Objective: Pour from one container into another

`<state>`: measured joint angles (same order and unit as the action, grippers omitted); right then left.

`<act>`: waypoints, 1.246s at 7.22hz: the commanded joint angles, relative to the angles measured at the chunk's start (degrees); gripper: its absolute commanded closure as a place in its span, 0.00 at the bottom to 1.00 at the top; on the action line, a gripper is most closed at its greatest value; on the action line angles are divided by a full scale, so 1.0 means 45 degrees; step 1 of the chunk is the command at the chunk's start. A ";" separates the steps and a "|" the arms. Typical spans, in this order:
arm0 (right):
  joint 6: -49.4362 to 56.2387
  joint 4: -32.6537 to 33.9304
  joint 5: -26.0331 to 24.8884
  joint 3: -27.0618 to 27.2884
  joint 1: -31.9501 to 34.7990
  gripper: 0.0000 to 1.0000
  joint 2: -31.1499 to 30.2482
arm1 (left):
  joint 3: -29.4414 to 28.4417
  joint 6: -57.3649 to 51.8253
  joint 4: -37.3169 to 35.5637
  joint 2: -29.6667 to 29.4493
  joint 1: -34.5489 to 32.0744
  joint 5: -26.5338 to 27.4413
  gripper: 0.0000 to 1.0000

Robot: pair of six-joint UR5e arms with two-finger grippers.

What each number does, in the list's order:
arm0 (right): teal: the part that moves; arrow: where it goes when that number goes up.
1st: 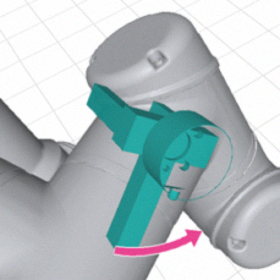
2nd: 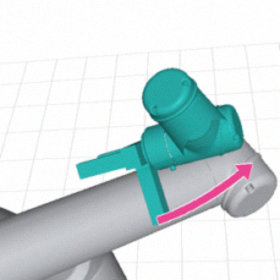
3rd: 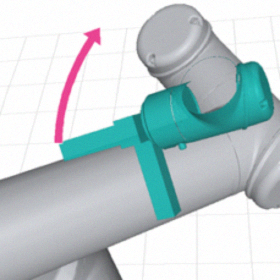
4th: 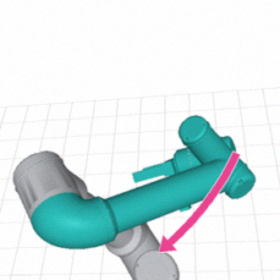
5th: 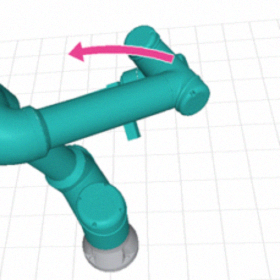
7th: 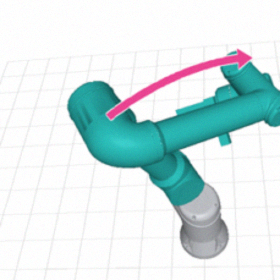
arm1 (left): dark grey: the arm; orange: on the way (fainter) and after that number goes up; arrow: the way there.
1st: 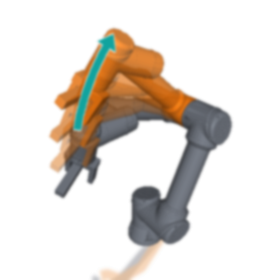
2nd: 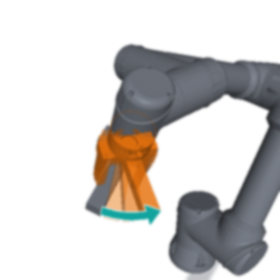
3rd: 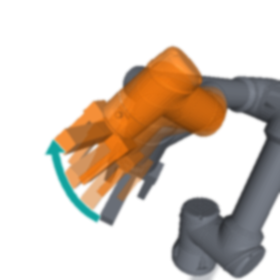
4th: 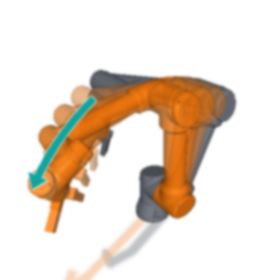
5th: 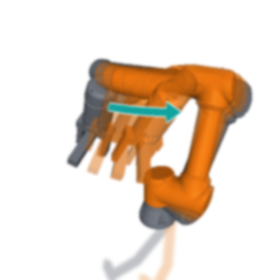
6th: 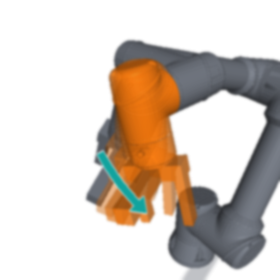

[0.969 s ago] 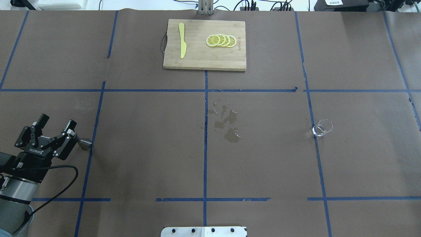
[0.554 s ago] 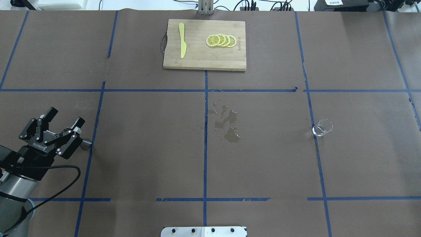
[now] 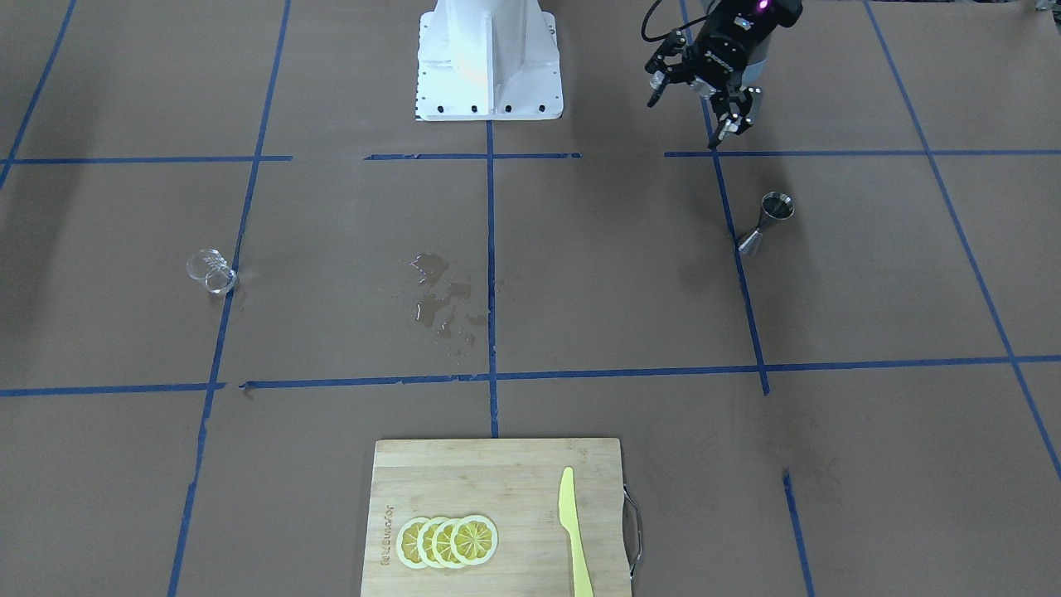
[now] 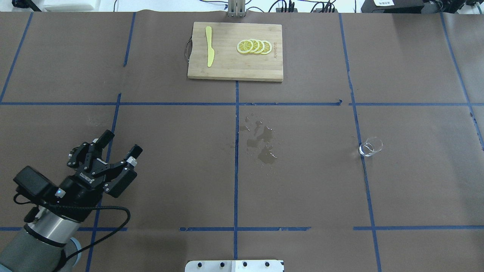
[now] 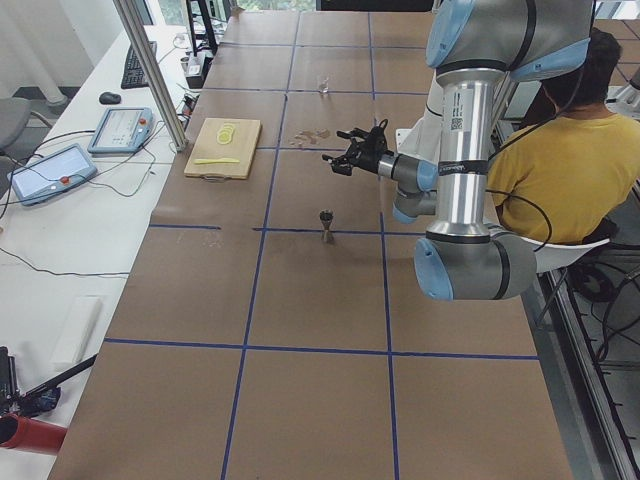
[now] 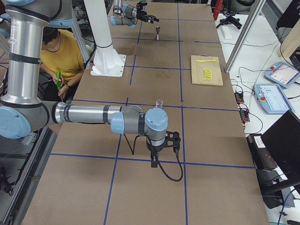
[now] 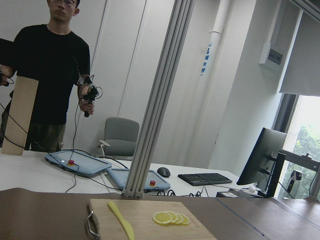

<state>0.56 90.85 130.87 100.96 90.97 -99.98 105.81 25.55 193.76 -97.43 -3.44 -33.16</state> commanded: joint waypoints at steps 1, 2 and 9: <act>-0.0007 0.0006 -0.0020 -0.0014 0.0000 0.00 -0.0009 | 0.0178 -0.0034 -0.2731 -0.1952 -0.0055 -0.0575 0.00; -0.0026 0.0006 -0.0020 -0.0014 0.0000 0.00 -0.0028 | 0.0179 -0.0034 -0.3828 -0.2638 -0.0366 -0.0831 0.00; -0.0085 0.0006 -0.0254 -0.0131 0.0000 0.00 -0.0067 | 0.0082 0.0044 -1.1108 -0.3115 -0.8985 -1.3348 0.00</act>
<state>0.21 90.88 130.05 100.42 90.97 -100.28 106.47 25.85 150.68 -111.92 -34.90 -80.19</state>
